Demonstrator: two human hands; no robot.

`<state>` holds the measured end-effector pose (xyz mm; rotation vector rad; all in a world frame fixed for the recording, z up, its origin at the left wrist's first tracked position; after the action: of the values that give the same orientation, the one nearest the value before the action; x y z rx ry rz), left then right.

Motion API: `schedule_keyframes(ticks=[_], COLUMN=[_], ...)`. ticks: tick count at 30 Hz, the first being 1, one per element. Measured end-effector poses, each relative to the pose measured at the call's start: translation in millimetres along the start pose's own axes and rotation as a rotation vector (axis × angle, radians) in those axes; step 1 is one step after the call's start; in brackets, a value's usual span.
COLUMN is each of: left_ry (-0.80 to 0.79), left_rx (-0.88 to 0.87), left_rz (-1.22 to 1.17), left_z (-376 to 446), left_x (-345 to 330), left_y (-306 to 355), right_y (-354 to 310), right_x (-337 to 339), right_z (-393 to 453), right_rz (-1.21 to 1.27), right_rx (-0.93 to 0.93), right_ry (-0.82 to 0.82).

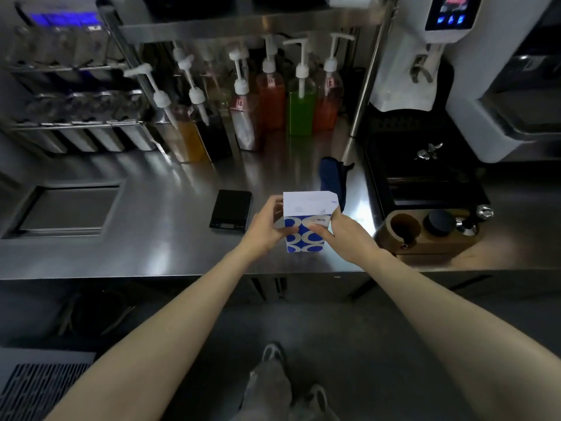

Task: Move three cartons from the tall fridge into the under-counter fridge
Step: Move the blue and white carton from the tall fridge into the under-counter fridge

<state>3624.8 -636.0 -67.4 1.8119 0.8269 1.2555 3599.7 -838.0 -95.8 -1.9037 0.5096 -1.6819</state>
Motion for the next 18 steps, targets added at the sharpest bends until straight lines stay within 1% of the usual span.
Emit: schedule_keyframes(ticks=[9,18], left_ry=[-0.012,0.016], left_rx=[0.035,0.054], left_rz=[-0.030,-0.082], left_z=[29,21], left_x=[-5,-11], left_y=[-8,-8], right_y=[17,16], right_x=[-8,-9], right_z=[15,12], right_rz=[-0.014,-0.049], right_rx=[-0.077,-0.074], right_ry=[0.000,0.018])
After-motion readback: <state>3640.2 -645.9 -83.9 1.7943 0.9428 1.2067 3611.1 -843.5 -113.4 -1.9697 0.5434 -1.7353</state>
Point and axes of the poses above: each hand's wrist, its own z-axis towards the middle knuckle, its own x-axis out of the back of the hand, y = z × x, the point moved 3 cm from there along z, towards the middle knuckle, and after that the axes turned 5 degrees about x, right-handed, at the moved point
